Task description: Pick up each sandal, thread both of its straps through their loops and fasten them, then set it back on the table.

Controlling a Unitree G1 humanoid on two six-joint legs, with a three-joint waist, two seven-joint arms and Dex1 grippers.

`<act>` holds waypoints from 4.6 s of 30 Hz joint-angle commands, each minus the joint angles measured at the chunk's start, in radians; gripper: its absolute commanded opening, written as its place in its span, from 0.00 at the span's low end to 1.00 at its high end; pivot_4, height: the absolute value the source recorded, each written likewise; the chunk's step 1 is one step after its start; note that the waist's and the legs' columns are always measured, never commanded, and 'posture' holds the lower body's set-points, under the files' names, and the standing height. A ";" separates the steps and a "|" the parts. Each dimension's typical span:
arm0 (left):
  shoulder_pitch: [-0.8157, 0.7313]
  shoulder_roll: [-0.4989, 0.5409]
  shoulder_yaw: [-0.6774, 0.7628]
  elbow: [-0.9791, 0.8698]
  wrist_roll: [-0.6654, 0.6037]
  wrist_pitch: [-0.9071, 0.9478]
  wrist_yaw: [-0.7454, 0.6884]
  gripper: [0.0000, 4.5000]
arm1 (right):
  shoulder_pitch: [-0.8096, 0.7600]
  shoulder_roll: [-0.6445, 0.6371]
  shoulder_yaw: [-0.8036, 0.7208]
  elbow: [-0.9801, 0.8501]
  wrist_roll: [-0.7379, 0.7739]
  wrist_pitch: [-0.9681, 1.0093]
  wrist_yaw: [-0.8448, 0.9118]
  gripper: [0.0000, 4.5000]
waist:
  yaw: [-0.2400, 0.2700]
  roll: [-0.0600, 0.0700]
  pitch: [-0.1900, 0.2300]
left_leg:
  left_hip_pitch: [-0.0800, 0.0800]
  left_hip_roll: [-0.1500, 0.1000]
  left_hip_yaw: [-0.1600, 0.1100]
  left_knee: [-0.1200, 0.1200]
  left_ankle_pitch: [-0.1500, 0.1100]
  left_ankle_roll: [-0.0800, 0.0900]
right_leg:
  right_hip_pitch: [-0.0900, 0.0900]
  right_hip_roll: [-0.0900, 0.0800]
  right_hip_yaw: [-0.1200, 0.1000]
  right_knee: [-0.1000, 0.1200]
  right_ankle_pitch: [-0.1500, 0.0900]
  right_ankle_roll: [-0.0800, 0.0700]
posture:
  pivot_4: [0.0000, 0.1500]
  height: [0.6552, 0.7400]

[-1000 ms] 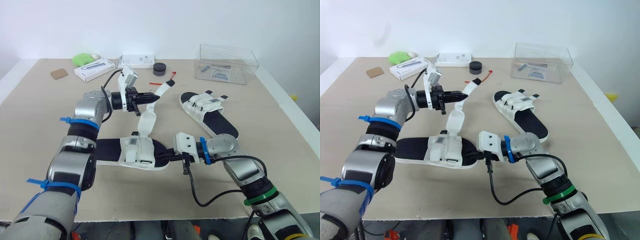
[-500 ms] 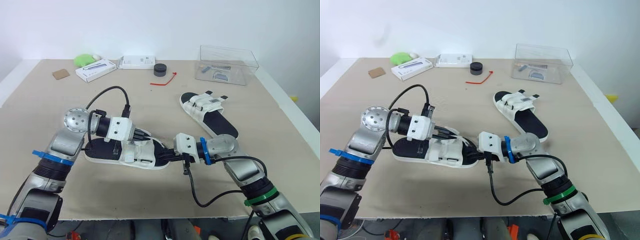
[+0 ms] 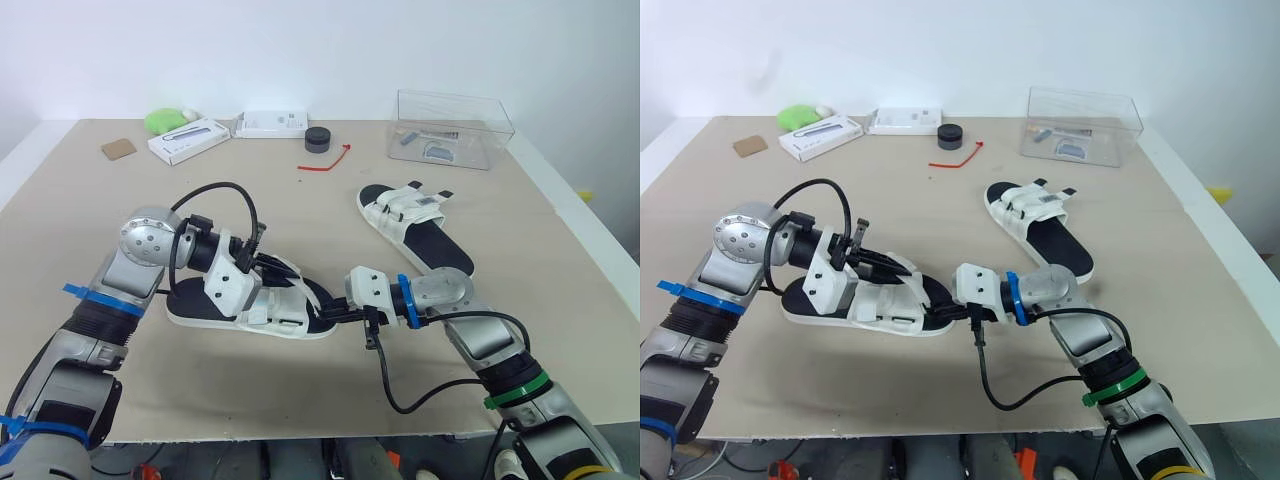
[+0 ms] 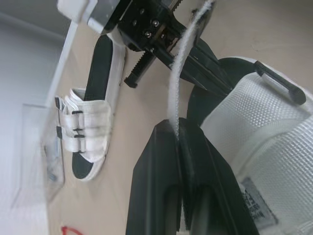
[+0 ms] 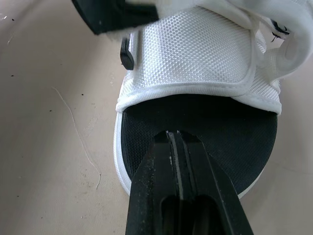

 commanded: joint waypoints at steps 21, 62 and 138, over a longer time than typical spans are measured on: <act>0.066 0.191 0.037 -0.203 -0.164 0.162 0.038 0.64 | -0.030 0.008 0.003 0.053 -0.009 -0.034 0.032 0.00 | -0.001 0.000 0.000 | 0.000 0.002 0.001 0.000 0.000 0.000 | 0.000 0.000 0.000 0.000 0.000 0.001 | 1.00 1.00; 0.789 0.270 0.276 -0.824 -0.689 1.505 0.396 0.64 | -0.007 0.000 0.010 0.028 -0.009 -0.036 0.039 0.00 | 0.001 -0.001 -0.001 | 0.006 0.006 0.000 -0.003 0.001 -0.005 | 0.000 0.004 0.003 0.003 -0.005 -0.003 | 1.00 1.00; 0.036 -0.053 0.090 -0.214 -0.791 2.069 0.401 0.03 | 0.016 -0.023 -0.003 -0.022 -0.008 0.005 -0.005 0.00 | 0.000 -0.003 -0.001 | 0.004 0.000 -0.001 -0.002 0.001 -0.004 | 0.001 0.001 0.003 0.002 -0.004 0.002 | 1.00 1.00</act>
